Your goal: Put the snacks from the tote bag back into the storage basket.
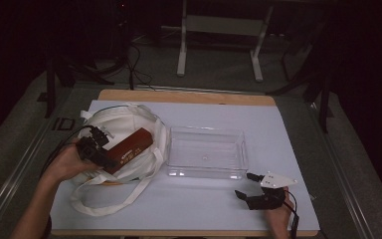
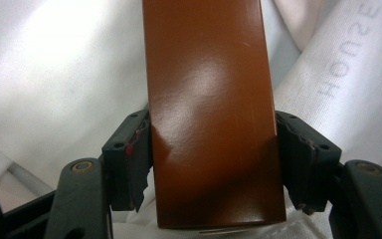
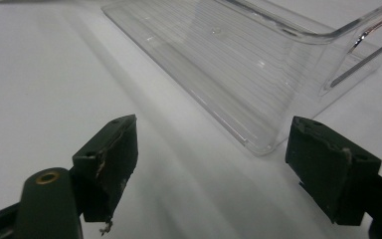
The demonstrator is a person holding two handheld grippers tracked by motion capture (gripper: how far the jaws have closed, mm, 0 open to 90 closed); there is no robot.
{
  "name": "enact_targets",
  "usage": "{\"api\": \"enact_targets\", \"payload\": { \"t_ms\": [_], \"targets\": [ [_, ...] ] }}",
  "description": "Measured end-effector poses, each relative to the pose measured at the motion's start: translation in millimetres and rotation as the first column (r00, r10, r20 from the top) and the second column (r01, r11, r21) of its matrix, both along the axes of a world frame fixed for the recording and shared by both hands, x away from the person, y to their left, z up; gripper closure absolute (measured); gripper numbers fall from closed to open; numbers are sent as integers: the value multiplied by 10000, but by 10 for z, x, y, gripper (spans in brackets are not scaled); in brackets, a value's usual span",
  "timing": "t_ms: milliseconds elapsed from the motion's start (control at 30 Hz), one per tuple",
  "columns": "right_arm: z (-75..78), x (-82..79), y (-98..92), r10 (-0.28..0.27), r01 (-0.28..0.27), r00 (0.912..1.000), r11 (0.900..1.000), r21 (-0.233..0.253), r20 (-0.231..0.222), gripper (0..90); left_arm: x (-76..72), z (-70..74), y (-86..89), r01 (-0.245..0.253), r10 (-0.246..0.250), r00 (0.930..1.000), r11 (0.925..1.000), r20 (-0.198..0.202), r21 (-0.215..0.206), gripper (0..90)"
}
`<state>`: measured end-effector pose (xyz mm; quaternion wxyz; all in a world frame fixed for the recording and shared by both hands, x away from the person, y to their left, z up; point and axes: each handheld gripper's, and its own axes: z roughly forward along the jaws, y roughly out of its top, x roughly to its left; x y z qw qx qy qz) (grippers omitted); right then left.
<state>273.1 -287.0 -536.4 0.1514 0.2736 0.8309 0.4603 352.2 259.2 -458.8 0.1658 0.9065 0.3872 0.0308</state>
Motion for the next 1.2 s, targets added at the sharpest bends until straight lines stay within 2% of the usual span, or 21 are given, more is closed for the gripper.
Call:
{"api": "enact_targets", "payload": {
  "t_ms": [133,400,700,967,1200],
  "targets": [
    [0,0,0,1,-1,10000,10000,0,-5,206,15,-12,-40,136,-133,9999,9994,-100,330,362],
    [0,2,1,19,-19,10000,10000,6,-22,206,43,-84,-88,342,-308,9983,9969,-491,708,357],
    [0,2,0,18,-18,10000,10000,6,-14,206,40,-156,-137,510,-435,9967,9922,-681,1133,357],
    [0,2,1,13,-13,10000,10000,4,-29,206,75,-170,-178,549,-419,9948,9883,-927,1426,354],
    [-1,2,3,17,-17,10000,10000,-7,-33,206,119,-168,-188,615,-441,9919,9872,-1188,1473,357]
  ]
}}
